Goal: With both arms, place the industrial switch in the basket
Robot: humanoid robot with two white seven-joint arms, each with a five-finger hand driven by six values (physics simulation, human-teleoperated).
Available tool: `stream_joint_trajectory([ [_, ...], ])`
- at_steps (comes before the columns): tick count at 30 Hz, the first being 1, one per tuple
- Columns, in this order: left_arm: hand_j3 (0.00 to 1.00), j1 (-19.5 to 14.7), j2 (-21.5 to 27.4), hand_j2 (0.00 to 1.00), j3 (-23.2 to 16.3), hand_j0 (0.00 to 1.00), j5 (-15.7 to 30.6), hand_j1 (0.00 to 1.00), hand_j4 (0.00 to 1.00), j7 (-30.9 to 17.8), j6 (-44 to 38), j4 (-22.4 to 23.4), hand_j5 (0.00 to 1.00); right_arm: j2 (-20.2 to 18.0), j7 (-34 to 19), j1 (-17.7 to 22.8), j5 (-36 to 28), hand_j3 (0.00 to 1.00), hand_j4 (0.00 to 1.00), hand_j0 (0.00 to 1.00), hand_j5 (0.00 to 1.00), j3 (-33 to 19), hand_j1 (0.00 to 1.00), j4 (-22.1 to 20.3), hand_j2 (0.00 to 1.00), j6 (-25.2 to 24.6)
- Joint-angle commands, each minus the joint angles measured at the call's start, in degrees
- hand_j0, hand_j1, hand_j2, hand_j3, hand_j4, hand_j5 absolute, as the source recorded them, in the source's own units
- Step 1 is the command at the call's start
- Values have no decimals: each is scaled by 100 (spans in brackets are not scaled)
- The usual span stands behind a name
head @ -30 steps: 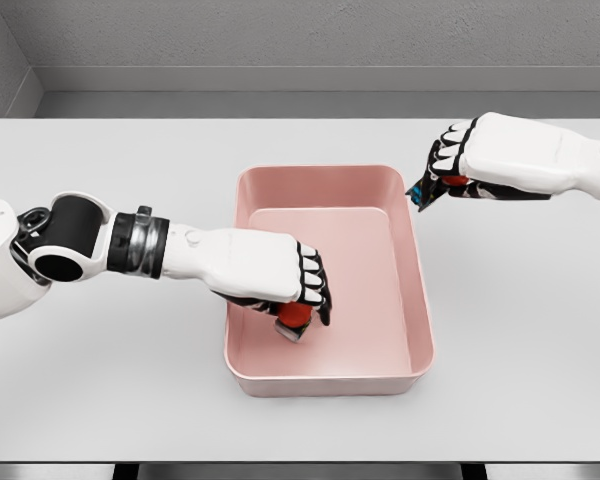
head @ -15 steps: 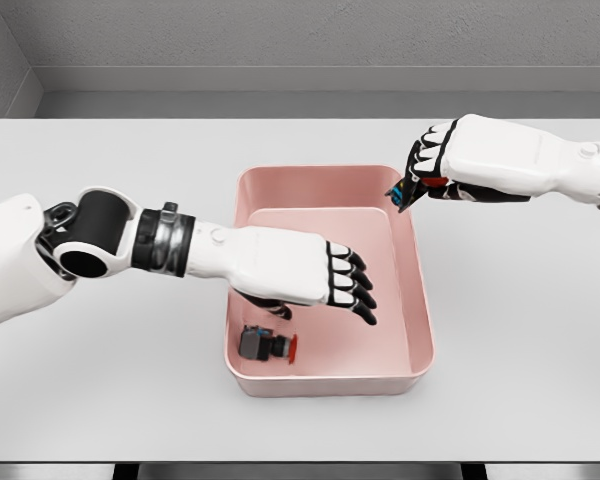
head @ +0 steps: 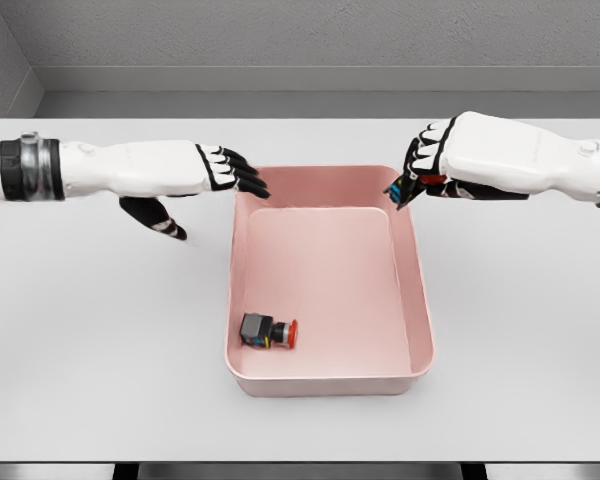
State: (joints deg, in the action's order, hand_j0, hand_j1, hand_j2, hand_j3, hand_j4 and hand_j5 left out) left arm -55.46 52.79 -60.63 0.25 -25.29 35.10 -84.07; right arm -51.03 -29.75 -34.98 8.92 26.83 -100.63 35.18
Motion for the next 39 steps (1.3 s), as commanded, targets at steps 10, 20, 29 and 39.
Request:
stream_joint_trajectory([
  [10, 100, 835, 390, 100, -80, 100, 793, 100, 100, -20, -10, 2316, 100, 515, -5, 9, -30, 47, 47, 47, 47, 121, 47, -1, 47, -18],
  [20, 100, 862, 425, 100, -106, 100, 819, 100, 100, -20, -10, 1622, 100, 963, -5, -26, -30, 49, 49, 49, 49, 375, 49, -1, 49, -18],
  [29, 100, 853, 425, 100, -106, 100, 810, 100, 100, -20, -10, 1525, 100, 1148, -5, -70, -30, 85, 85, 85, 85, 542, 85, -1, 85, -18],
  [39, 100, 862, 416, 100, -142, 100, 801, 100, 100, -29, -10, 1340, 100, 1034, 4, -53, -30, 92, 92, 92, 92, 402, 92, 8, 92, -18],
])
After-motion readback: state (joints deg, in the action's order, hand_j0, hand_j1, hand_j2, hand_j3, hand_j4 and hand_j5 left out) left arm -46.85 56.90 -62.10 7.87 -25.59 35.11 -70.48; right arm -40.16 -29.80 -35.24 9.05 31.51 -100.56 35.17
